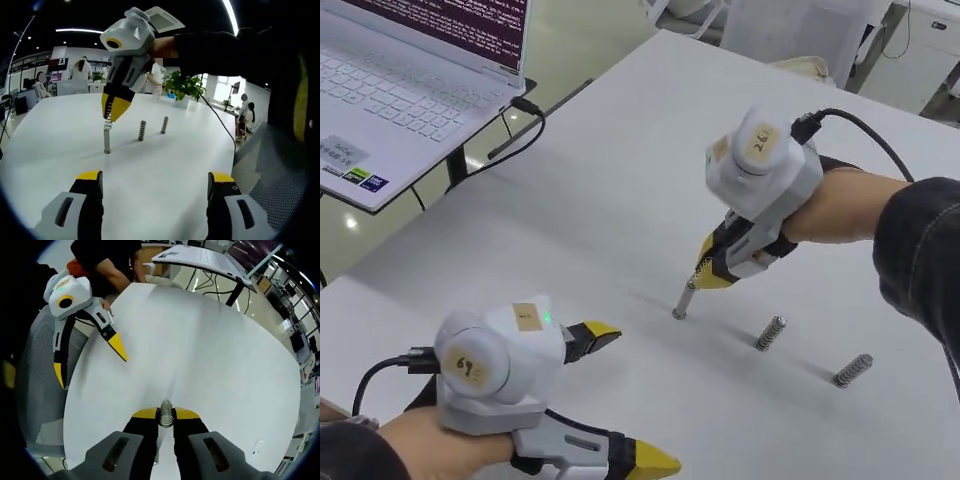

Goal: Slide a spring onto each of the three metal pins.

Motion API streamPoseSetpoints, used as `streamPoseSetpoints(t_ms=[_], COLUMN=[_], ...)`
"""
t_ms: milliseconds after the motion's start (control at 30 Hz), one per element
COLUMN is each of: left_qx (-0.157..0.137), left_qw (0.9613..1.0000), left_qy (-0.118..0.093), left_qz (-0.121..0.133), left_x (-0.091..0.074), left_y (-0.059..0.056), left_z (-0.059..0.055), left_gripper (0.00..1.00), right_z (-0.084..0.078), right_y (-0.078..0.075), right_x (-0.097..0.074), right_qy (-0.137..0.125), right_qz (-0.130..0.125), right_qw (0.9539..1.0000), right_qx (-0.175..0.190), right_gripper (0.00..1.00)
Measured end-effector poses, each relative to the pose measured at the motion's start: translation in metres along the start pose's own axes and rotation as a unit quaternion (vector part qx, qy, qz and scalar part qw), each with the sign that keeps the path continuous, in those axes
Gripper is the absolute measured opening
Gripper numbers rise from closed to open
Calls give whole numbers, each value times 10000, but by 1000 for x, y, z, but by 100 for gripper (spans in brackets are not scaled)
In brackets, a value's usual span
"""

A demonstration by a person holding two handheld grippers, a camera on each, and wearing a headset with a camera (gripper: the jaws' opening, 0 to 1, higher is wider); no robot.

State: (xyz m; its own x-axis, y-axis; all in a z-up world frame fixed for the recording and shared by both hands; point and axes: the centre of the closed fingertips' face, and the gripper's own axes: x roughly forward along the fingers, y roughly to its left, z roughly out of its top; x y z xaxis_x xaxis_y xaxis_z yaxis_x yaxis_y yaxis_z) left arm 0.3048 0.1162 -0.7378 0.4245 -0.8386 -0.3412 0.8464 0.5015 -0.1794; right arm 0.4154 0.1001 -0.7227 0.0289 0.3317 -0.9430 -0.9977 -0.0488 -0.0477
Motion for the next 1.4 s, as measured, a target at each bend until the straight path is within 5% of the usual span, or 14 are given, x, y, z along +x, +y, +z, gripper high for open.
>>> streamPoseSetpoints(t_ms=[400,1400], left_qx=[-54,-147], left_qw=[10000,9999], left_qy=[2,1], left_qz=[-33,10], left_x=[2,1], left_y=[-1,4], left_z=[-3,-8], left_gripper=[80,78], right_z=[-5,-22], right_y=[-4,-9], right_x=[4,52], right_qy=[30,612], right_qz=[68,-13], right_qw=[10000,9981], right_qx=[0,-106], right_gripper=[8,8])
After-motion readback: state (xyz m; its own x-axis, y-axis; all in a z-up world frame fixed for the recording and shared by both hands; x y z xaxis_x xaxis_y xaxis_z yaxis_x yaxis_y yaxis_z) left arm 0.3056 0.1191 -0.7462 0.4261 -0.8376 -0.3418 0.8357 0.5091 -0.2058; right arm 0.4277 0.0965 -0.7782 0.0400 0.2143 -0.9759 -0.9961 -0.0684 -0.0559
